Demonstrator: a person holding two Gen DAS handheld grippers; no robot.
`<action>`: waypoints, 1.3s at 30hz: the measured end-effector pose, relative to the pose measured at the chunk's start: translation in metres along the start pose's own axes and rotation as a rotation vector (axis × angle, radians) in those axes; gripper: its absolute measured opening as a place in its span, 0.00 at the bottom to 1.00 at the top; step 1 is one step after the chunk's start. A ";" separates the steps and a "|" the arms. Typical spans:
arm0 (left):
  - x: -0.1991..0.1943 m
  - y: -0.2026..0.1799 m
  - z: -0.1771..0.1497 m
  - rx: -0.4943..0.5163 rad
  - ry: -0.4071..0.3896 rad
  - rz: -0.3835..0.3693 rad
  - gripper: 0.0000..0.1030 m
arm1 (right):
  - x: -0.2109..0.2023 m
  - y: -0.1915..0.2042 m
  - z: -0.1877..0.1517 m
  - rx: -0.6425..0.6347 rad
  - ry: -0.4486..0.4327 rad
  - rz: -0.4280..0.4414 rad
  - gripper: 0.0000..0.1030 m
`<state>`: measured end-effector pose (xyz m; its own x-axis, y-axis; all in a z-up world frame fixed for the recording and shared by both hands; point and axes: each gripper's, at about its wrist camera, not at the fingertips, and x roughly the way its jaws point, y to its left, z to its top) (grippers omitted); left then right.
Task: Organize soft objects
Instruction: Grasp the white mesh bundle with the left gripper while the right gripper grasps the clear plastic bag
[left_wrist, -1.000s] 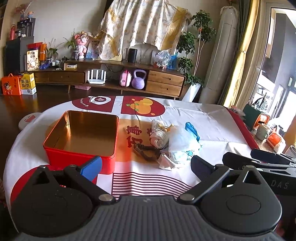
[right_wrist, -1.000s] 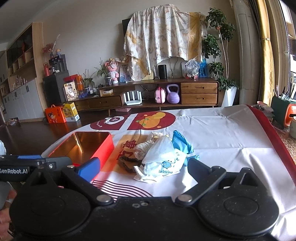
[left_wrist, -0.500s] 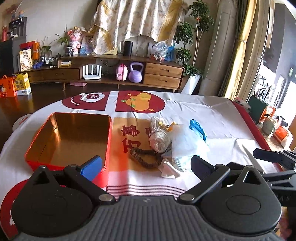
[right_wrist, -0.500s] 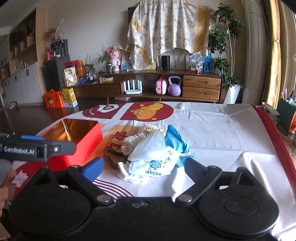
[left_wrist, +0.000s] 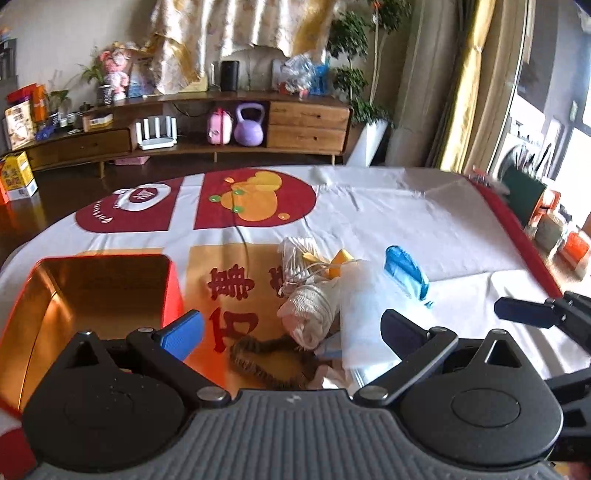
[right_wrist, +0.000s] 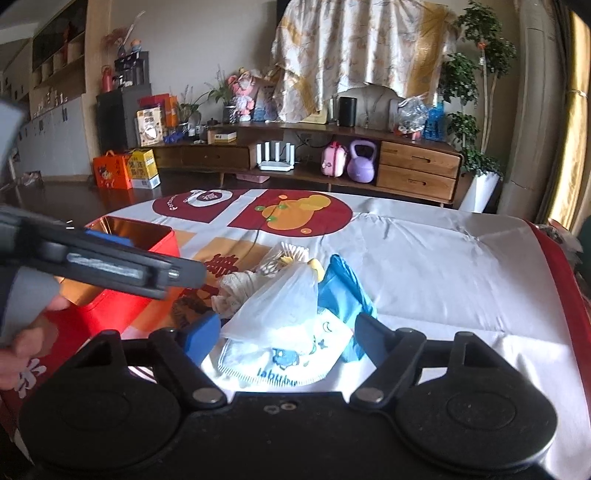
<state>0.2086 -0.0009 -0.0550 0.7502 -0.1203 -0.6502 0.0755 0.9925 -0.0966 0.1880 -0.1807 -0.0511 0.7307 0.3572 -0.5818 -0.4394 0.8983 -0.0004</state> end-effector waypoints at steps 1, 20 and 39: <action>0.007 0.001 0.002 0.005 0.012 0.009 1.00 | 0.003 0.000 0.001 -0.007 0.003 0.001 0.76; 0.089 -0.001 0.012 0.080 0.141 -0.059 0.80 | 0.061 -0.007 0.004 0.014 0.093 0.054 0.58; 0.090 -0.008 0.013 0.080 0.130 -0.106 0.23 | 0.059 -0.008 0.002 0.018 0.066 0.049 0.21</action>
<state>0.2837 -0.0189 -0.1030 0.6448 -0.2209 -0.7318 0.2051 0.9722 -0.1127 0.2360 -0.1665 -0.0833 0.6719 0.3839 -0.6333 -0.4641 0.8847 0.0438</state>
